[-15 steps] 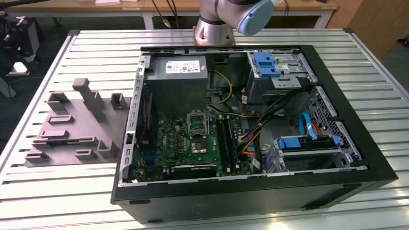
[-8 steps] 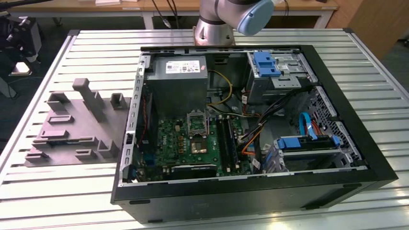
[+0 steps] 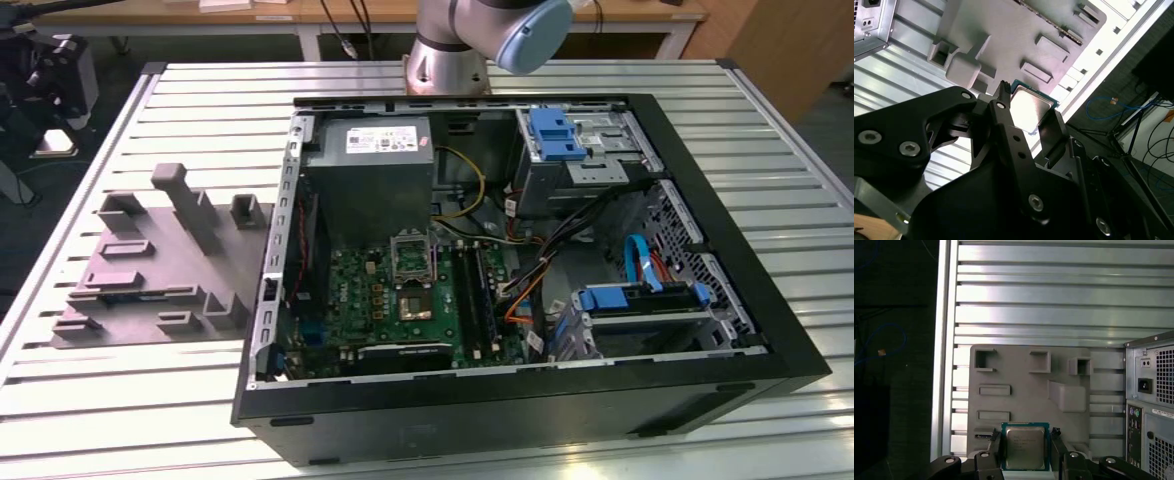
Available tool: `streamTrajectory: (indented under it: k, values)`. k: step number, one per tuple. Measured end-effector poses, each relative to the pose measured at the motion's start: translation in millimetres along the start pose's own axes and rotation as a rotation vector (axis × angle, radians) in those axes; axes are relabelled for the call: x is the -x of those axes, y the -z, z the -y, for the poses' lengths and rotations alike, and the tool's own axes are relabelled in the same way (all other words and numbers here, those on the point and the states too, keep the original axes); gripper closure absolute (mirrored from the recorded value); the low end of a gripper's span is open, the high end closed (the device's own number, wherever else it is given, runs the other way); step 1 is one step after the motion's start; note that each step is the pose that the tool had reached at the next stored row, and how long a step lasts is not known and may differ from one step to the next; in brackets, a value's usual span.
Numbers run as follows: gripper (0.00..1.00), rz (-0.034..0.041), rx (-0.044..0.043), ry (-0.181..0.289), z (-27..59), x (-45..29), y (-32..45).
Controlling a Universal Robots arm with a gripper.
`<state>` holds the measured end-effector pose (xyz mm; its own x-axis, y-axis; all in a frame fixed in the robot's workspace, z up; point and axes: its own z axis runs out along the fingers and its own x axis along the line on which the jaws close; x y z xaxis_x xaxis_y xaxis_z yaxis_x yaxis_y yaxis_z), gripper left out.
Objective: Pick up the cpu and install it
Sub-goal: 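Pick up the cpu and move it towards the insertion slot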
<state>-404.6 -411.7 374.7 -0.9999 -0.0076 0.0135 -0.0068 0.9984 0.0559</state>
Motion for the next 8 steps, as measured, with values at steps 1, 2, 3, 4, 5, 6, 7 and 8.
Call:
streamTrajectory:
  k: [1,2,3,4,5,6,7,8]
  values:
    - [0.53,0.0000,0.0000,0.000,0.0,0.0,0.0]
    - [0.53,0.0000,0.0000,0.000,0.0,0.2,0.0]
    - [0.53,0.0000,0.0000,0.000,0.0,0.3,0.0]
    - [0.53,0.0000,0.0000,0.000,0.0,0.3,0.0]
    - [0.53,0.0001,0.0000,0.000,0.0,0.4,0.0]
    - [0.53,0.0000,0.0000,0.000,0.0,0.8,0.0]
    - [0.53,-0.0001,-0.0001,0.000,0.0,1.2,0.1]
    - [0.53,0.0000,-0.0001,0.000,0.1,1.6,0.1]
